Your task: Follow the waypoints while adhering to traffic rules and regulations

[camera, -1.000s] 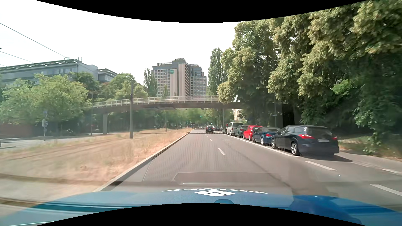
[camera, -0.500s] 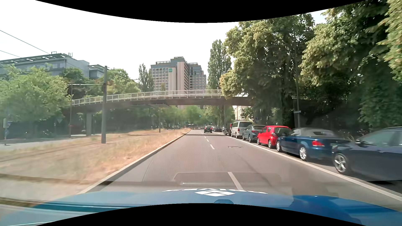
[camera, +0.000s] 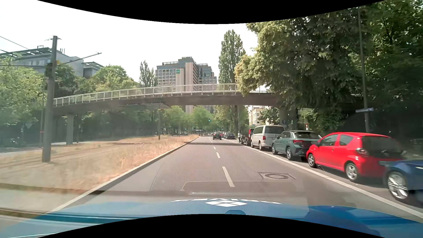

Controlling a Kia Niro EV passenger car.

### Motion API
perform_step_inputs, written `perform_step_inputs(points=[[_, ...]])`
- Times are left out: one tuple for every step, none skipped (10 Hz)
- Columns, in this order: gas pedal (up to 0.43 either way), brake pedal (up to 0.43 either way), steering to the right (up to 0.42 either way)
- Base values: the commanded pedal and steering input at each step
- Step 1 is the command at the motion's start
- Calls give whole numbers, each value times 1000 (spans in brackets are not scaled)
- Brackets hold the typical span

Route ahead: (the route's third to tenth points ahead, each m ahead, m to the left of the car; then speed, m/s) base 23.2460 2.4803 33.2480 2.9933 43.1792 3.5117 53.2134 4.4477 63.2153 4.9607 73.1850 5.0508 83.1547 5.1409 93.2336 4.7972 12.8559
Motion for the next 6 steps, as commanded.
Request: perform_step_inputs(points=[[197, 0, -2], [189, 0, -2], [189, 0, -2], [189, 0, -3], [177, 0, -3], [169, 0, -3]])
